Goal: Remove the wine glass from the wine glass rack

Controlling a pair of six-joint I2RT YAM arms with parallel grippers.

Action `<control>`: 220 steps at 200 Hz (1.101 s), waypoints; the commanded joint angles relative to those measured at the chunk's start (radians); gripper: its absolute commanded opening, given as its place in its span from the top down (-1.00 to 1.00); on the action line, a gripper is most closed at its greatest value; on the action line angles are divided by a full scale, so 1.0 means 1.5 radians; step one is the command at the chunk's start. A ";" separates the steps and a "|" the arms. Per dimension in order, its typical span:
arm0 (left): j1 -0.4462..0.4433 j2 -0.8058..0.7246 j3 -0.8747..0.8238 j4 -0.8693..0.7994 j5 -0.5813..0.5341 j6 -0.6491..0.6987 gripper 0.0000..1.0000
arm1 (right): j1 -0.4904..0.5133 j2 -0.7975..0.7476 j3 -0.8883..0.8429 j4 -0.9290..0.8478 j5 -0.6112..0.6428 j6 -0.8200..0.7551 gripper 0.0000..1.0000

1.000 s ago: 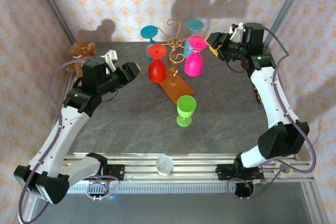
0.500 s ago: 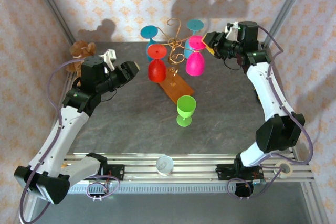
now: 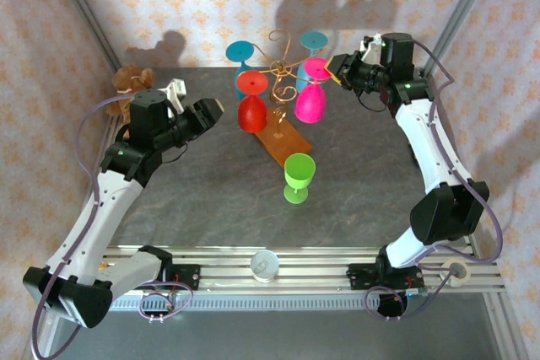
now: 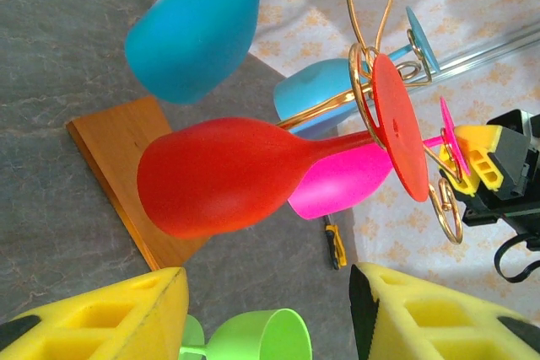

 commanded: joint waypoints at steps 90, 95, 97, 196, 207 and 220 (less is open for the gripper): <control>0.009 -0.011 -0.012 0.038 0.020 -0.012 -0.07 | 0.004 -0.040 0.022 -0.005 0.001 0.007 0.72; 0.009 -0.011 -0.012 0.038 0.020 -0.012 -0.07 | 0.004 -0.040 0.022 -0.006 0.001 0.007 0.72; 0.009 -0.011 -0.011 0.038 0.020 -0.012 -0.07 | 0.003 -0.041 0.022 -0.006 0.001 0.008 0.72; 0.010 -0.012 -0.014 0.049 0.026 -0.013 -0.07 | 0.003 -0.055 0.019 0.017 -0.040 0.050 1.00; 0.010 -0.013 -0.016 0.050 0.027 -0.014 -0.07 | 0.004 -0.057 0.018 0.018 -0.042 0.052 1.00; 0.010 -0.015 -0.018 0.051 0.027 -0.014 -0.07 | 0.004 -0.062 0.018 0.014 -0.041 0.053 1.00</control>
